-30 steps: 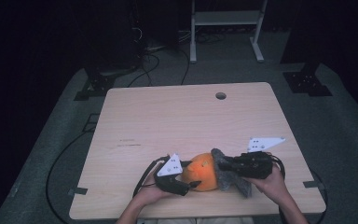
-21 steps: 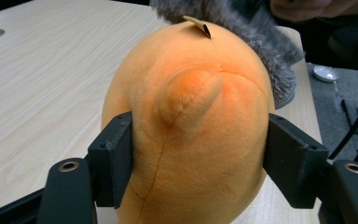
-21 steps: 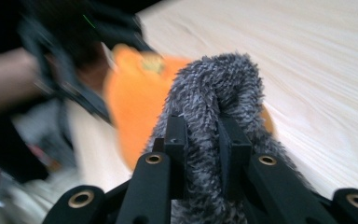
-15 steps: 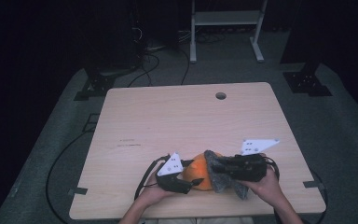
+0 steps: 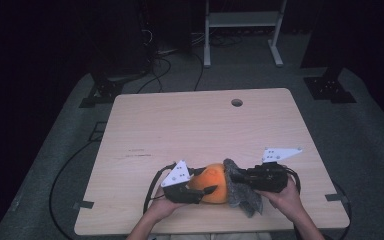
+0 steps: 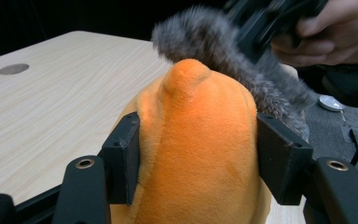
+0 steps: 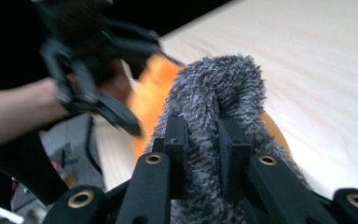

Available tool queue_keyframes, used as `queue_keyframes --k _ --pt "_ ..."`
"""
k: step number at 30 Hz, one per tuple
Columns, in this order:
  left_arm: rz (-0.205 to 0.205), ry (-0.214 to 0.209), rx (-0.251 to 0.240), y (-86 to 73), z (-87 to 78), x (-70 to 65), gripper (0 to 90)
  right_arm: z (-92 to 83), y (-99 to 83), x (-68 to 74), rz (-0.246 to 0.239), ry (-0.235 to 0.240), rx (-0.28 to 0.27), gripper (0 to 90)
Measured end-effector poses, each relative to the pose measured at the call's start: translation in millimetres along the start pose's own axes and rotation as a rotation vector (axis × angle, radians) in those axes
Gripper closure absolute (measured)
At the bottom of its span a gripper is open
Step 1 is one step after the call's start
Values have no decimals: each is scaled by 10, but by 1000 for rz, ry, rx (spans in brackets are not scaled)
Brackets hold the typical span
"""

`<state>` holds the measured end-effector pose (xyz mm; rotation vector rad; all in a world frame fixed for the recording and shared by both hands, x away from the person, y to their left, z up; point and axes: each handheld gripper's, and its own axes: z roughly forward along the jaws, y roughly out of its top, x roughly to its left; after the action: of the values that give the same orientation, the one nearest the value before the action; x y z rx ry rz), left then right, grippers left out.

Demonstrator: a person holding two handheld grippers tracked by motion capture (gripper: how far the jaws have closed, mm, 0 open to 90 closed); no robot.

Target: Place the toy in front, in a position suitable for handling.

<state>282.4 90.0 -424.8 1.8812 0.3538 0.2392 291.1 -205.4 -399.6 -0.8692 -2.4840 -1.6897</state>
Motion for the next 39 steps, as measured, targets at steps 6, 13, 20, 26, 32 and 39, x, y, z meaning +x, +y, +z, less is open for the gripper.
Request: queue_keyframes --k 6,13,20,26,32,39 --pt "4 7 23 -5 15 -10 355 42 42 87 -43 -11 12 752" --pt "-82 -40 46 -31 -22 72 128 82 -68 -4 -14 -14 33 752" --pt "-47 10 70 -116 22 58 228 90 -102 -74 7 -23 37 750" --pt "-56 45 55 -54 -4 33 362 24 -147 -176 43 -58 59 747" --pt "1 59 44 130 -14 -76 392 -72 122 119 -21 43 -79 746" --pt "-29 29 61 69 14 -47 268 100 -39 24 23 39 -4 763"
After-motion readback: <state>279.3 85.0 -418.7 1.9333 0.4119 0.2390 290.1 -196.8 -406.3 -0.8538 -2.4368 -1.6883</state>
